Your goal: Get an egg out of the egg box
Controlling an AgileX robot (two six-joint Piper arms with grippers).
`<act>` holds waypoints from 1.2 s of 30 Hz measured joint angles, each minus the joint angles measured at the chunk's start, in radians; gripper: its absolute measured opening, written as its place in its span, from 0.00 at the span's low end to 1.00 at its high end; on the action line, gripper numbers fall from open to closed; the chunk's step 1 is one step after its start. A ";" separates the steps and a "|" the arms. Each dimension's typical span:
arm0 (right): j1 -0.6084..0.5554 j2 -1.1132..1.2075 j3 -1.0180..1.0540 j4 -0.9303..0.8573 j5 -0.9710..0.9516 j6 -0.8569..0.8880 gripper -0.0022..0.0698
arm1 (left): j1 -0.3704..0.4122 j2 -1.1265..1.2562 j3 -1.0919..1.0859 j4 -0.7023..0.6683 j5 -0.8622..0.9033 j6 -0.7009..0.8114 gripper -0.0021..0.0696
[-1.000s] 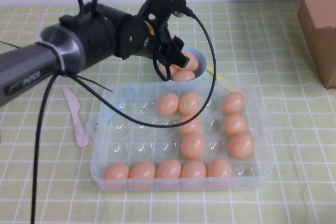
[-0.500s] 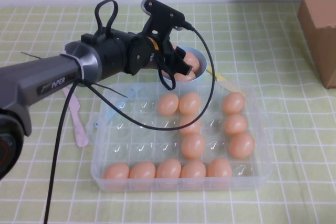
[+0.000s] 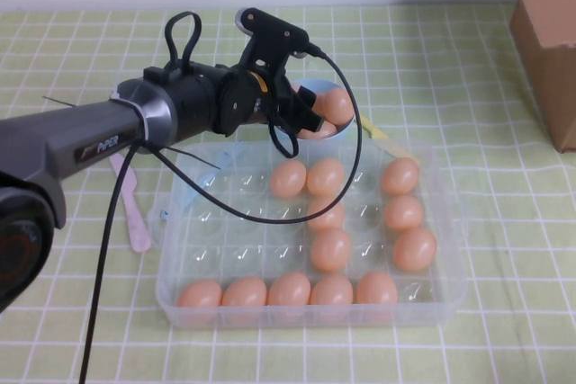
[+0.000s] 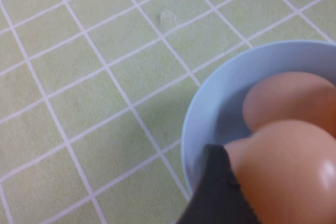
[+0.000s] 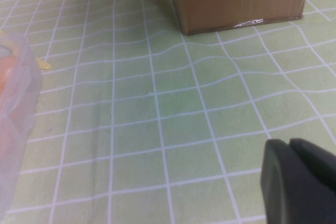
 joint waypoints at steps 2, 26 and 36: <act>0.000 0.000 0.000 0.000 0.000 0.000 0.00 | 0.000 0.000 0.000 0.000 -0.002 0.000 0.66; 0.000 0.000 0.000 0.000 0.000 0.000 0.00 | -0.002 -0.287 0.088 0.142 -0.001 -0.002 0.70; 0.000 0.000 0.000 0.000 0.001 0.000 0.00 | 0.021 -0.706 0.643 0.166 -0.351 -0.002 0.10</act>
